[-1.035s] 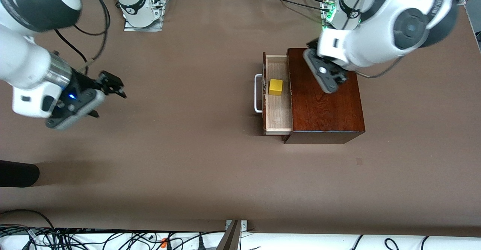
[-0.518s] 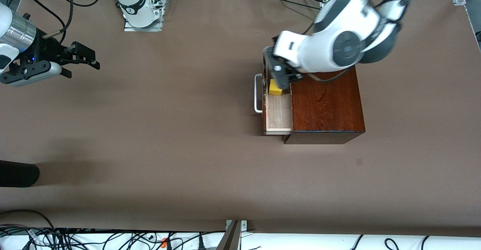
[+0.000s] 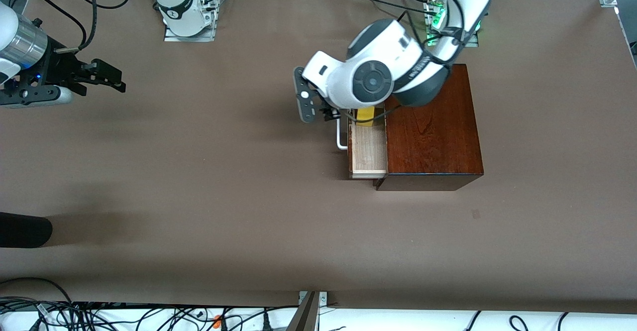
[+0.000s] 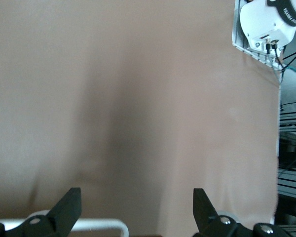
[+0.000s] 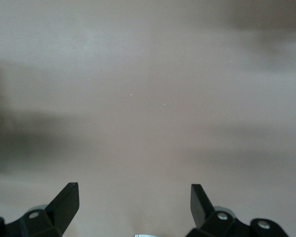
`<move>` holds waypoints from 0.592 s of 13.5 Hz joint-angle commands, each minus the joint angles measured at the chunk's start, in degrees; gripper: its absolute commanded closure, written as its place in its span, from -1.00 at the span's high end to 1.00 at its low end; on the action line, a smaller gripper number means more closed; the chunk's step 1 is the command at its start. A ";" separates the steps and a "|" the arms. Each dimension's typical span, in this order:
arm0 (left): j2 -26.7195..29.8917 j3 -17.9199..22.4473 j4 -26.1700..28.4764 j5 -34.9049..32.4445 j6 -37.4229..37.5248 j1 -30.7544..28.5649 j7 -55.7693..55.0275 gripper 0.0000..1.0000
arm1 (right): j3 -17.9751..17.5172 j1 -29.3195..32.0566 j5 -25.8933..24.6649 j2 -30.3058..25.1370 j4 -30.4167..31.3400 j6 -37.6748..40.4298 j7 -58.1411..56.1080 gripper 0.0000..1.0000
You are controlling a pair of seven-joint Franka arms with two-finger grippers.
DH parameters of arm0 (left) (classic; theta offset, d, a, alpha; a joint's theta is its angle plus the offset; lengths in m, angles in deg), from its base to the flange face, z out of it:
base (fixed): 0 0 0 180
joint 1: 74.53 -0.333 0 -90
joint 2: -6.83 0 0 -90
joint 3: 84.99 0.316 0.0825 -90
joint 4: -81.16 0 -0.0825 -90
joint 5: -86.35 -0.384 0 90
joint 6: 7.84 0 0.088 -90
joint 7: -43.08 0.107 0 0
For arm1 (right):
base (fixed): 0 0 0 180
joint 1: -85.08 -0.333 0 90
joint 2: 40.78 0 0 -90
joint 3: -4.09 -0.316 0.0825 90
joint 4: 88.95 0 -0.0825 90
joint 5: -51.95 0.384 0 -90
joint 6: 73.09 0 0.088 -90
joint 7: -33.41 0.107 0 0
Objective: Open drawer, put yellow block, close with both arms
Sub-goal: 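Push the drawer front into the box with the left gripper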
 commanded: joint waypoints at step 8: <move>-2.06 0.20 11.14 -18.29 -9.65 2.85 10.01 1.00 | -0.60 -0.01 -5.78 2.52 -6.92 5.76 -6.84 1.00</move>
